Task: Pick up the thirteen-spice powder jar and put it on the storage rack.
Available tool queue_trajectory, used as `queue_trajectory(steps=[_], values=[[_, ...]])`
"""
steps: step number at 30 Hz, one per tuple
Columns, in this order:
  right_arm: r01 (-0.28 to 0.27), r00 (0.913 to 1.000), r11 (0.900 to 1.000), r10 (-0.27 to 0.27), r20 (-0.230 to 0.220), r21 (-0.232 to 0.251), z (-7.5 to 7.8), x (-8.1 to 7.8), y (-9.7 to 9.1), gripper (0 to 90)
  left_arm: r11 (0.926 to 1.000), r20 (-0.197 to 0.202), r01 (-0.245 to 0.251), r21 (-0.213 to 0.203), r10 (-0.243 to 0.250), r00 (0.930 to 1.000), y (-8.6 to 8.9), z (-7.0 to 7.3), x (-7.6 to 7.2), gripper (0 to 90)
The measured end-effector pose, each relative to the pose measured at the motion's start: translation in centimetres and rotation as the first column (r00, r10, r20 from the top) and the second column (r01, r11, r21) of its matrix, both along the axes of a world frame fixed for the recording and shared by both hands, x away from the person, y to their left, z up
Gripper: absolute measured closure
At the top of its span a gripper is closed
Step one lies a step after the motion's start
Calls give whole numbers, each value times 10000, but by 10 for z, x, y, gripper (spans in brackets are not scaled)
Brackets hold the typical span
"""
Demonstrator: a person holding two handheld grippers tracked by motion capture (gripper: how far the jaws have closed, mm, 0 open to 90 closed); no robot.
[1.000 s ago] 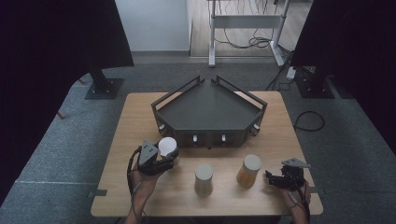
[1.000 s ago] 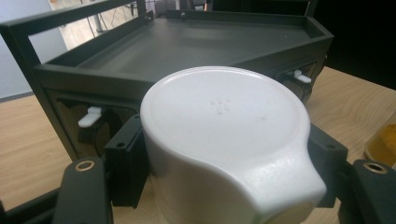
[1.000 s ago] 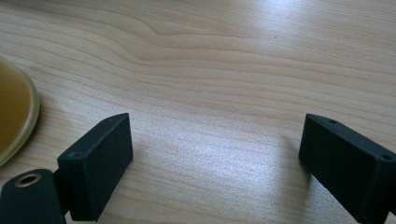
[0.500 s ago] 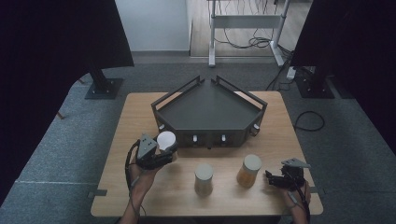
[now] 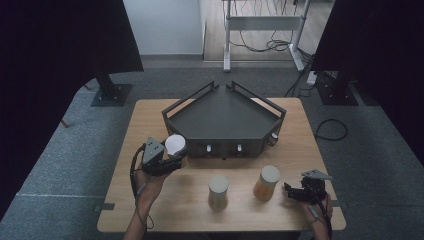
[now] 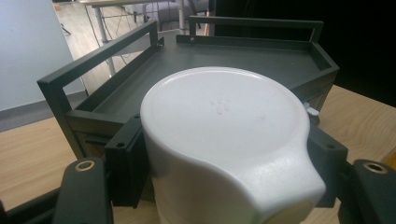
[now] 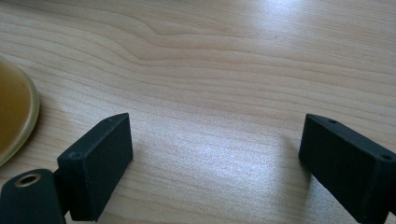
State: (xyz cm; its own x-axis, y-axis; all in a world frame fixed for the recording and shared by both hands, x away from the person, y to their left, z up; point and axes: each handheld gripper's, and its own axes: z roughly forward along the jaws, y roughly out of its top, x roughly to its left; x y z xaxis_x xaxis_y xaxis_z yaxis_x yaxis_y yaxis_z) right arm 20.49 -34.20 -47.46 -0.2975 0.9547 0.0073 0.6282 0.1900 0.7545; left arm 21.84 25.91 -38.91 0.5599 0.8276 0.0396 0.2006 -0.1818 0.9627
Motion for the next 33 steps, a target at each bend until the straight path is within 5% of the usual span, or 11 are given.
queue_trajectory(steps=[33], values=[[0,10000,10000,0,-2,3,0,0,0,93,9999,166,104,130,-106,9998,-4,30,17,302]])
